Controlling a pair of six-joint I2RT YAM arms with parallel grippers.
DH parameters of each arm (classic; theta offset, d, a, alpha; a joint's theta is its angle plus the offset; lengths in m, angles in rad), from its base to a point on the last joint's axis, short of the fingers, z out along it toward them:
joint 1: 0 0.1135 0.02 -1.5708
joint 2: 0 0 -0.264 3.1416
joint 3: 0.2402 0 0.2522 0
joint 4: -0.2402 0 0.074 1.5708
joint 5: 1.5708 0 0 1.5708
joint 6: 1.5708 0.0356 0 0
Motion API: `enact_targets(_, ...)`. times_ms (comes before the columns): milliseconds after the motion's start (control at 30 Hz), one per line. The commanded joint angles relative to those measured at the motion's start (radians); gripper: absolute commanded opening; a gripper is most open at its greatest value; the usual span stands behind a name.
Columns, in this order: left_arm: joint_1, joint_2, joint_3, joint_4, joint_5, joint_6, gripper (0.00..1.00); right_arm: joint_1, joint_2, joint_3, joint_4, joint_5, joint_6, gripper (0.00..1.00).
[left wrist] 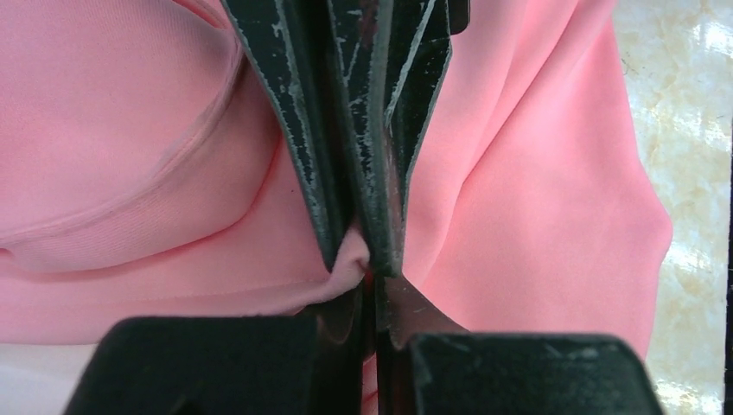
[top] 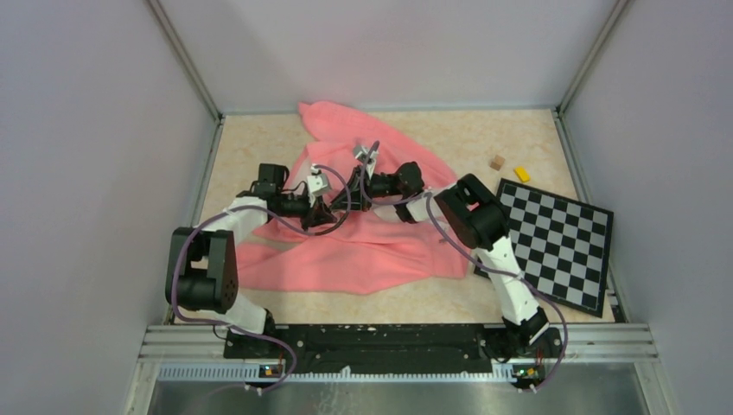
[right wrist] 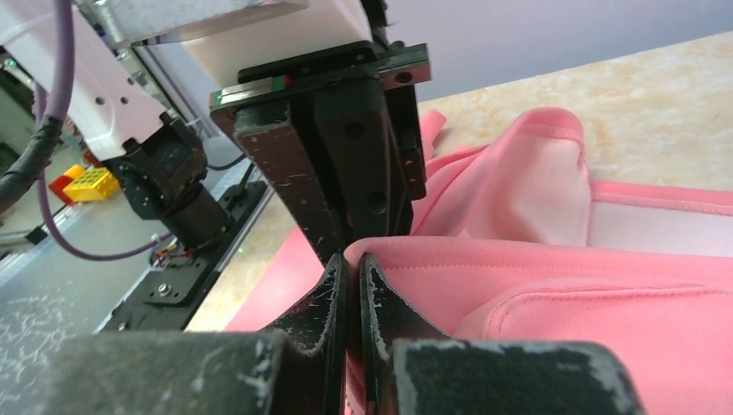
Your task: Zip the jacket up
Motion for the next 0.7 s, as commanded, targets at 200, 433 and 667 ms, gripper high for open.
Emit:
enact_targets(200, -0.014, 0.023, 0.041, -0.004, 0.037, 0.042, 0.00, 0.063, -0.075, 0.081, 0.289, -0.084, 0.039, 0.00)
enact_targets(433, -0.027, 0.010, 0.033, 0.002, 0.042, 0.032, 0.00, 0.067, -0.031, 0.137, 0.288, -0.043, 0.056, 0.00)
enact_targets(667, -0.048, -0.047, 0.007, 0.041, -0.029, -0.088, 0.31, -0.008, -0.038, 0.101, 0.288, 0.013, 0.061, 0.00)
